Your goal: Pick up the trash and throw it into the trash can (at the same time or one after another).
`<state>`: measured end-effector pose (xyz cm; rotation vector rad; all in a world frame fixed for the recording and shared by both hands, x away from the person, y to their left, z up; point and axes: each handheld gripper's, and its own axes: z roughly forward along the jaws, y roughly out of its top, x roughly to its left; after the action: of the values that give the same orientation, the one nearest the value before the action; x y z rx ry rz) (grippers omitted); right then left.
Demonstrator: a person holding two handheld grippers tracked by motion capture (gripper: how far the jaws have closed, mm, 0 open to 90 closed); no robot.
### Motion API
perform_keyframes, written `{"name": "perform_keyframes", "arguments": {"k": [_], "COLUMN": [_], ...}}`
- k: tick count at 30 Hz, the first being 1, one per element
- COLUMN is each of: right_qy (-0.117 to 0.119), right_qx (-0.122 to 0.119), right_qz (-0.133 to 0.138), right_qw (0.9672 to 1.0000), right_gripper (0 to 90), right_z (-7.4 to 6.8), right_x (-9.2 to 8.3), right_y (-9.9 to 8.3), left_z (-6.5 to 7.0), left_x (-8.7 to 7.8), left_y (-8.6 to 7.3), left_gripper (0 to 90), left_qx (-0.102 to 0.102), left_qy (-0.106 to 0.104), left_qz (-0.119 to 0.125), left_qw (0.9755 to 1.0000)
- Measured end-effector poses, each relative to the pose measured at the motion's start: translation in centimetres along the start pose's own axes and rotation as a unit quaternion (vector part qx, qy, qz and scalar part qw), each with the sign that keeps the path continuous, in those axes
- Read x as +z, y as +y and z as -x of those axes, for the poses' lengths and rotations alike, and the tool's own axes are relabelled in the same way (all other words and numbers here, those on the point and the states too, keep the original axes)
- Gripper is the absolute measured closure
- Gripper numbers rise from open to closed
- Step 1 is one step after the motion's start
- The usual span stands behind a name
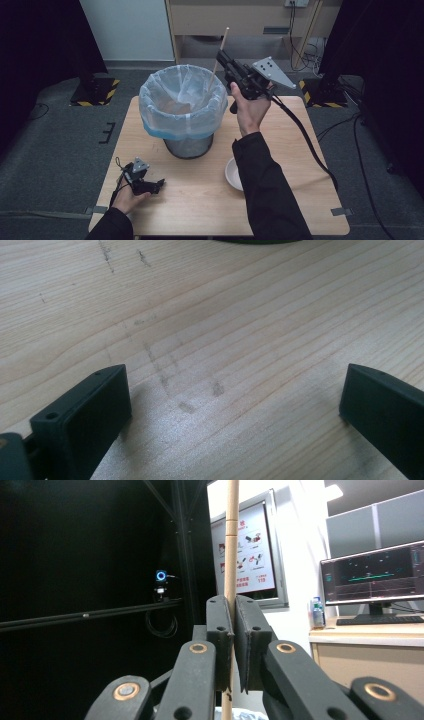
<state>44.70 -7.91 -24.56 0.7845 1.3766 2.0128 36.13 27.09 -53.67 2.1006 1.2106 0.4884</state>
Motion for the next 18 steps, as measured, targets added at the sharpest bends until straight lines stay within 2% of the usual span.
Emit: {"name": "perform_keyframes", "arguments": {"k": [2,4,6,11,13,14,15,18], "right_qy": [0.002,-0.002,-0.003,-0.003,-0.005,-0.006,-0.006,-0.004], "right_qx": [0.011,0.008,0.008,0.003,-0.001,0.004,0.004,-0.004], "right_qz": [0.003,-0.004,-0.006,-0.023,-0.033,-0.042,-0.042,-0.046], "right_qw": [0.9999,1.0,0.9999,0.9997,0.9994,0.9991,0.9991,0.9989], "right_gripper": [86.2,86.2,86.2,85.9,83.3,74.9,74.9,64.8], "right_z": [-0.2,-0.4,-0.4,-0.9,-1.1,-1.1,-1.1,-1.1], "right_x": [0.6,1.3,1.4,2.4,2.7,3.1,3.1,3.3], "right_y": [-0.6,-1.8,-2.0,-4.0,-4.6,-5.2,-5.2,-5.5], "left_z": [0.0,0.0,0.0,0.0,0.0,0.0,0.0,0.0], "left_x": [0.0,0.0,0.0,0.0,0.0,0.0,0.0,0.0], "left_y": [0.0,0.0,0.0,0.0,0.0,0.0,0.0,0.0], "left_gripper": [0.0,0.0,0.0,0.0,0.0,0.0,0.0,0.0], "left_qx": [0.0,0.0,0.0,0.001,0.001,0.001,0.001,0.001], "left_qy": [-0.001,-0.001,-0.001,-0.002,-0.002,-0.002,-0.002,-0.002], "left_qz": [0.0,0.0,0.0,0.0,0.0,0.0,0.0,0.0], "left_qw": [1.0,1.0,1.0,1.0,1.0,1.0,1.0,1.0]}}
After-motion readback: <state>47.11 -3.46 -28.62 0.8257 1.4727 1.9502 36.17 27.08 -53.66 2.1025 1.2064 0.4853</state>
